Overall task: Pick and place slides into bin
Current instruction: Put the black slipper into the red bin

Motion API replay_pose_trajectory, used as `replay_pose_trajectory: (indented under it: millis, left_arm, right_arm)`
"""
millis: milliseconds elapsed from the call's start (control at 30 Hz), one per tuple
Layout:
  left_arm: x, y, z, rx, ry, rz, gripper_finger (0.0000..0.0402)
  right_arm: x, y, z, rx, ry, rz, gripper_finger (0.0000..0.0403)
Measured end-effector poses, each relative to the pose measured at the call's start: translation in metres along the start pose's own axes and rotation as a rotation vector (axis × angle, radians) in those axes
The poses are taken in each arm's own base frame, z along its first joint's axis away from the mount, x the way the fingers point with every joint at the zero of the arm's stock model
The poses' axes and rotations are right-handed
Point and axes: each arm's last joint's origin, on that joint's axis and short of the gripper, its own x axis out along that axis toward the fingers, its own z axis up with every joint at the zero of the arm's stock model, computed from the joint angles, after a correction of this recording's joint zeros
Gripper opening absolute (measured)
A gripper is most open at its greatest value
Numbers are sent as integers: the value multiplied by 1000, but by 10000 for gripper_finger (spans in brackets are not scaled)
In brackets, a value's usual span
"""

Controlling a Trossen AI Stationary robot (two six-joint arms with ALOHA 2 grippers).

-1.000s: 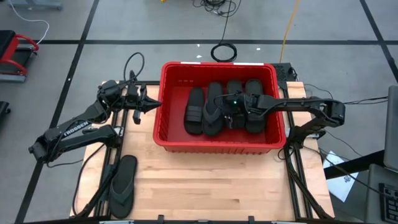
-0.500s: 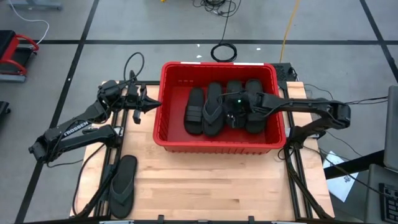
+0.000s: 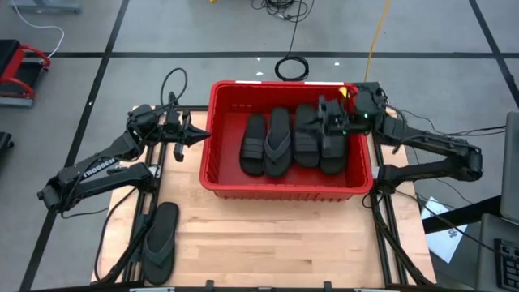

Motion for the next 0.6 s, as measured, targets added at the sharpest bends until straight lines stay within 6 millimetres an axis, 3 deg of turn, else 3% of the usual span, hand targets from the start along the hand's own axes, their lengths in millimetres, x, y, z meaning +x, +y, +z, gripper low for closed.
replay_pose_trajectory:
  millis: [200, 333, 467, 600]
  left_arm:
    - [0, 1, 0, 15, -8, 43, 6]
    - [0, 1, 0, 13, -9, 48, 3]
    - [0, 1, 0, -12, -10, 48, 4]
    - [0, 1, 1, -24, -15, 46, 13]
  right_arm:
    - [-3, 18, -52, 159, 35, 33, 1]
    - [-9, 23, -85, 227, -68, 4, 1]
    - [-25, 25, -105, 250, -167, -123, 0]
    - [-37, 27, -105, 201, -221, -185, 0]
